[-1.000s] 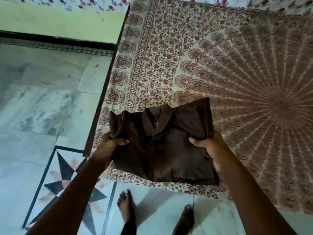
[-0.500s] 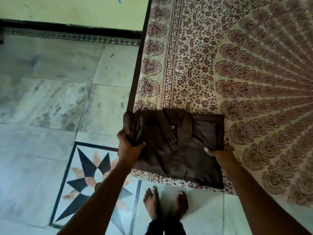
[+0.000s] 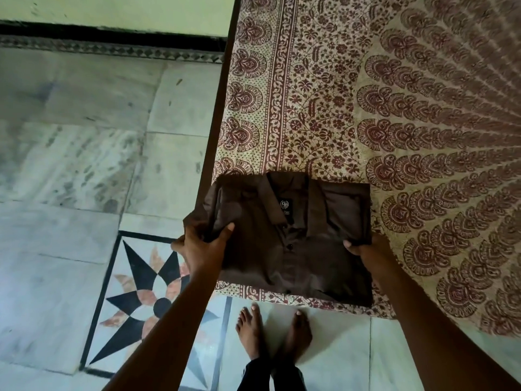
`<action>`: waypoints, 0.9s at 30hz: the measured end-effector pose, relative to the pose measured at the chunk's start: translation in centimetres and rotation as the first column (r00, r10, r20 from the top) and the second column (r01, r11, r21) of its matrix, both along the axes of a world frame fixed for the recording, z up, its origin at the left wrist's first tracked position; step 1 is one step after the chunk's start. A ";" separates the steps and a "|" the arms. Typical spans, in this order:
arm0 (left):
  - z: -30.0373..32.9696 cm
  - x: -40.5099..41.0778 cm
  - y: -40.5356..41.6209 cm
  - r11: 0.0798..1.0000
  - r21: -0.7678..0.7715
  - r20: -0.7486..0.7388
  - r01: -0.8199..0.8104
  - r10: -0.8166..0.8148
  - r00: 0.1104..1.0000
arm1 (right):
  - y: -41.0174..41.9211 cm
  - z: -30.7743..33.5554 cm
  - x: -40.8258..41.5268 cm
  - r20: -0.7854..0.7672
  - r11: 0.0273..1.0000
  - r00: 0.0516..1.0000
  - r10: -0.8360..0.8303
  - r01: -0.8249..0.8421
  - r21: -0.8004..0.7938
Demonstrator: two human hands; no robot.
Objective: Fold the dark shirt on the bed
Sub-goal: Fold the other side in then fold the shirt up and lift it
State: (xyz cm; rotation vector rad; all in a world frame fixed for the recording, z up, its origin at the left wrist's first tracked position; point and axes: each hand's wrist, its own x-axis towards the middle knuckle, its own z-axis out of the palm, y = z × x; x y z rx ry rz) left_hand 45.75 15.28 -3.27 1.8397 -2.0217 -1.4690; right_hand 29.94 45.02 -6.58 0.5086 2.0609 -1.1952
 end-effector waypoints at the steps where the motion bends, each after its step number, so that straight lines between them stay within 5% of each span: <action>1: -0.2 -0.3 -0.1 1.000 0.006 0.030 0.003 -0.003 1.000 | 0.0 -0.1 0.0 -0.004 1.000 1.000 0.003 -0.003 -0.008; 6: -0.1 -2.3 0.2 0.998 -0.009 0.050 -0.055 0.055 0.997 | 0.2 -0.3 0.2 0.005 1.000 1.000 -0.015 0.015 -0.018; 10: 0.8 -2.6 0.3 0.962 0.213 -0.053 -0.169 0.184 0.981 | 0.5 0.0 0.2 -0.027 0.999 0.999 -0.024 0.022 -0.043; 14: 1.6 -3.0 0.4 0.909 0.404 -0.027 -0.101 0.122 0.992 | 0.9 0.1 0.3 -0.024 0.998 1.000 -0.013 0.012 -0.061; 18: 1.3 -3.2 0.9 0.973 0.210 0.049 0.092 -0.104 0.993 | 1.2 -0.4 0.1 -0.021 0.998 1.000 -0.023 0.021 -0.056; 22: 1.9 -3.4 1.0 0.991 0.071 0.154 0.114 -0.124 0.980 | 1.4 0.2 0.1 -0.010 0.993 0.999 -0.044 0.043 -0.108; 27: 3.3 -2.3 -0.2 0.965 0.247 -0.148 0.089 -0.054 0.988 | 1.7 1.6 0.6 -0.016 0.971 0.997 -0.079 0.073 -0.229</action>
